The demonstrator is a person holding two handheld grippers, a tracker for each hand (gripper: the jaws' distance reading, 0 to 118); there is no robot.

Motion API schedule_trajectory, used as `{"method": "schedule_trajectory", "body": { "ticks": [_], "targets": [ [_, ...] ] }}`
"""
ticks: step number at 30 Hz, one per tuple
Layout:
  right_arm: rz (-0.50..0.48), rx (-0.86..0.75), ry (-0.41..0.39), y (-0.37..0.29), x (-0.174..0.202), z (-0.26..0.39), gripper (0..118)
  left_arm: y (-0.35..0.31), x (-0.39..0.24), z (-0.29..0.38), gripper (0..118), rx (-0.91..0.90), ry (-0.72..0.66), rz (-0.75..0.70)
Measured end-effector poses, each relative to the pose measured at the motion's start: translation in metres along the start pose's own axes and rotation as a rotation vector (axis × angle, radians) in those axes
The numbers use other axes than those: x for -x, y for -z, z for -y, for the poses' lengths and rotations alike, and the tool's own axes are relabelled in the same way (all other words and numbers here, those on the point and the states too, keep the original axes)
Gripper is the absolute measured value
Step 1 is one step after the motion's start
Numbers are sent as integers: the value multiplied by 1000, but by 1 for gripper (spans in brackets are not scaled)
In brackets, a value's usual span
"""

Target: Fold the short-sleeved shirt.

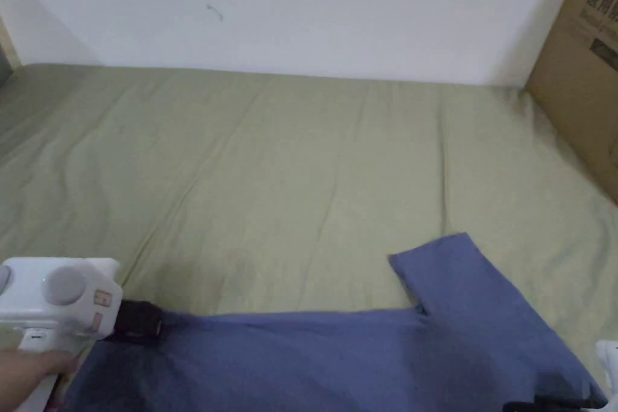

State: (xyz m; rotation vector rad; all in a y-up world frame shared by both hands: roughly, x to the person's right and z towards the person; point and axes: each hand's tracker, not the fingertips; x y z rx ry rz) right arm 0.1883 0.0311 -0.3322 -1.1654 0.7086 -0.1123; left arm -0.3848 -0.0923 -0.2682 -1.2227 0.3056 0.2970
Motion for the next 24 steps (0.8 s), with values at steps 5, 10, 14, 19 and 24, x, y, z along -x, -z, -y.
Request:
{"method": "schedule_trajectory", "body": {
  "ticks": [5, 10, 14, 19, 24],
  "targets": [
    [14, -76, -1, 5, -18, -22, 0, -44, -7, 5, 88, -60, 79, -19],
    [15, -149, 33, 27, -46, -89, 0, -101, -21, 22, 0, -117, 71, 108],
    [234, -87, -67, 78, -55, -150, 103, -140, -36, 31, 0, -163, 146, 123],
    [369, 26, -1, 144, -113, -185, 99, -162, -34, 34, 0, -191, 96, 141],
    [387, 28, -37, 141, -112, -176, 76, -161, -20, 29, 0, -188, 64, 152]
  ]
}}
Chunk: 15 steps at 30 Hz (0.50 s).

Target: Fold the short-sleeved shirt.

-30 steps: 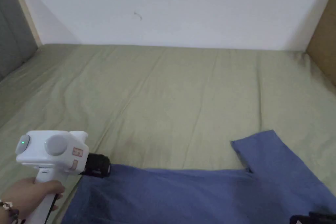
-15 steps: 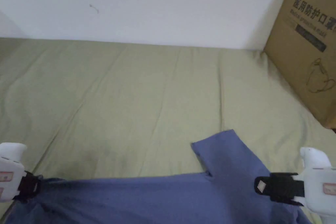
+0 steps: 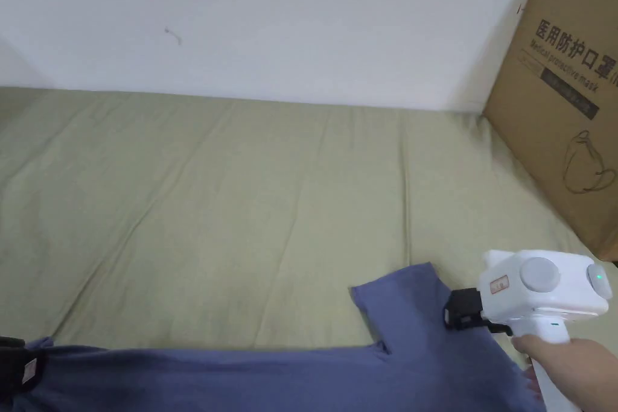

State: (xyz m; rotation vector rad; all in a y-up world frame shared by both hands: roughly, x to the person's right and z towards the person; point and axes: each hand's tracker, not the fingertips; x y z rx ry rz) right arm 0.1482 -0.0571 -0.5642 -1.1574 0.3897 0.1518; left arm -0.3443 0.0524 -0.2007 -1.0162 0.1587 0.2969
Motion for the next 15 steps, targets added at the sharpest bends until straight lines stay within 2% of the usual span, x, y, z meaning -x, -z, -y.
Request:
{"method": "schedule_trajectory", "body": {
  "ticks": [2, 3, 4, 5, 6, 9, 11, 15],
  "targets": [
    [-7, 30, -97, -11, 10, 4, 7, 8, 9, 0, 0, 10, 4, -5],
    [14, 22, -110, -22, 12, 9, 0, 9, 12, 1, 0, 10, -1, 1],
    [-42, -3, -92, -31, 10, 10, 0, 9, 15, 1, 0, 1, -17, 28],
    [-109, -29, -30, -44, 6, 13, 0, 12, 21, 3, 0, -6, -45, 71],
    [-131, -72, 18, -59, 6, 19, 0, 12, 24, 4, 0, -18, -78, 82],
    [-157, -225, 87, -112, -6, 41, 0, 5, 37, 10, 0, -71, -162, 107],
    [-180, -287, 119, -153, -9, 64, 0, -5, 42, 14, 0, -88, -166, 116],
    [-215, -297, 184, -218, -29, 111, 0, -31, 46, 30, 0, -107, -127, 156]
  ]
}}
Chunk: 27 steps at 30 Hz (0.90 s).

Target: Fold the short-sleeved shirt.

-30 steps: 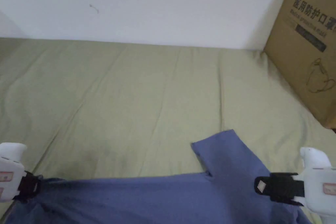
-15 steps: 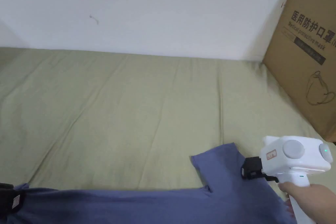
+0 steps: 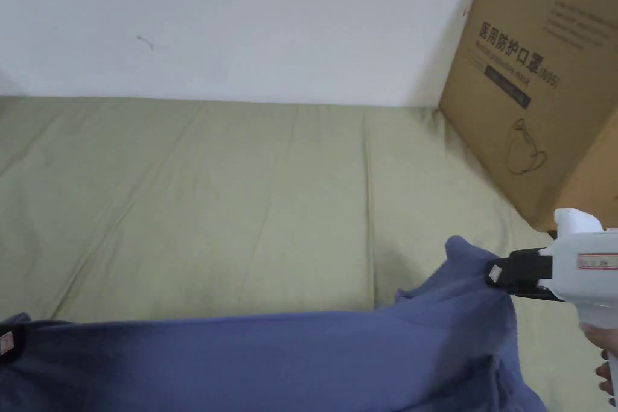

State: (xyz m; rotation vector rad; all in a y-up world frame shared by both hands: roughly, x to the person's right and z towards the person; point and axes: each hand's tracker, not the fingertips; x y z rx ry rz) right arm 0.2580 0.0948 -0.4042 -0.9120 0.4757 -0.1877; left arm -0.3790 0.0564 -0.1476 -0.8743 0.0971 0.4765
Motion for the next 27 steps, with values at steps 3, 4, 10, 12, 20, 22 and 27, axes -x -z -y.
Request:
{"method": "schedule_trajectory", "body": {
  "ticks": [3, 4, 10, 12, 20, 22, 27],
  "targets": [
    [-8, 28, 16, -45, -7, 29, 0, -21, 6, 17, 0, 13, 14, 33],
    [-13, 44, 24, -57, -9, 42, 0, -26, 8, 24, 0, 22, 14, 40],
    [32, 226, 26, -81, -15, 130, 0, -30, 22, 89, 0, 190, 13, 33],
    [80, 290, 45, -69, -19, 150, 0, -21, 27, 108, 0, 259, -17, 22],
    [130, 348, 60, -44, -27, 175, 88, -17, 21, 140, 86, 313, -34, -24],
    [125, 322, 43, -50, -19, 169, 100, -28, 19, 137, 98, 286, -73, -16],
    [75, 160, 0, -75, 24, 145, 100, -65, -22, 125, 103, 86, -23, 11]
  ]
}}
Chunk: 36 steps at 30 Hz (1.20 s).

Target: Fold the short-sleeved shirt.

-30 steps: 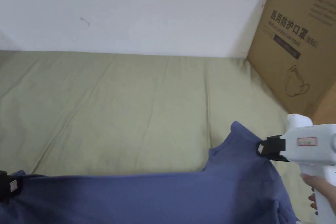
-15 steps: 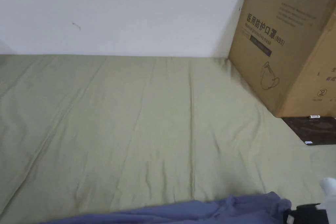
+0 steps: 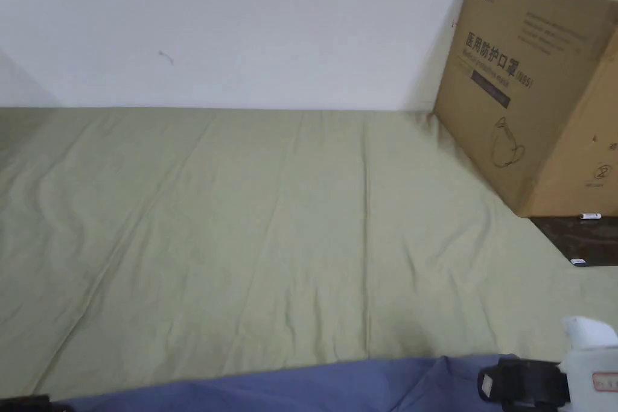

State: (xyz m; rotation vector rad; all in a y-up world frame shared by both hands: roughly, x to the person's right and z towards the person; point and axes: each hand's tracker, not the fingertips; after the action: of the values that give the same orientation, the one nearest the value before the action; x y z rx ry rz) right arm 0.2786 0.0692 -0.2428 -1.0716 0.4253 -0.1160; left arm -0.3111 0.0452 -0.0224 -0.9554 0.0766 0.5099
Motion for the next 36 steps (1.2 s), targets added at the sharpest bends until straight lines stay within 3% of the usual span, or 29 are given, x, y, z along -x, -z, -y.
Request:
{"method": "schedule_trajectory", "body": {
  "ticks": [3, 5, 6, 7, 8, 12, 16, 20, 23, 24, 25, 26, 28, 29, 31, 34, 36],
  "targets": [
    [-72, -115, -56, -10, 33, -6, 99, -23, -58, -4, 102, -179, 75, -62],
    [-43, -172, -114, -13, 64, -2, 83, -24, -86, -5, 90, -235, 113, -82],
    [-48, -186, -158, -8, 76, -2, 61, -21, -98, -5, 72, -247, 119, -67],
    [-70, -203, -187, -3, 85, -2, 14, -16, -102, -6, 30, -257, 128, -42],
    [-84, -208, -201, 10, 90, -2, 0, -9, -111, -8, 0, -258, 133, -7],
    [-192, -202, -177, 34, 106, -2, 0, 20, -129, -8, 0, -224, 178, -11],
    [-161, -199, -211, 40, 116, 4, 0, 24, -118, -7, 0, -187, 87, -4],
    [-203, -157, -185, 33, 112, 7, 0, 15, -54, -12, 0, -121, -26, 52],
    [-219, -109, -143, 33, 105, 8, 0, 4, 5, -11, 0, -51, -134, 188],
    [-228, -101, -131, 27, 109, 11, 0, 2, 26, -8, 1, -20, -198, 241],
    [-239, -101, -109, 24, 108, 12, 0, 1, 44, -5, 14, -4, -252, 244],
    [-268, -106, -65, 22, 105, 14, 0, 2, 60, -1, 34, 2, -289, 197],
    [-337, -99, 22, 19, 101, 13, 0, 3, 77, 11, 87, -5, -344, 183],
    [-341, -92, 45, 18, 100, 11, 0, 8, 88, 16, 100, 1, -368, 222],
    [-320, -84, 47, 19, 102, 9, 0, 27, 120, 19, 113, 27, -440, 338],
    [-280, -66, 11, 23, 110, 4, 0, 64, 148, 30, 113, 59, -546, 542],
    [-241, -44, -23, 25, 118, 0, 0, 89, 142, 38, 113, 99, -594, 585]
  ]
}}
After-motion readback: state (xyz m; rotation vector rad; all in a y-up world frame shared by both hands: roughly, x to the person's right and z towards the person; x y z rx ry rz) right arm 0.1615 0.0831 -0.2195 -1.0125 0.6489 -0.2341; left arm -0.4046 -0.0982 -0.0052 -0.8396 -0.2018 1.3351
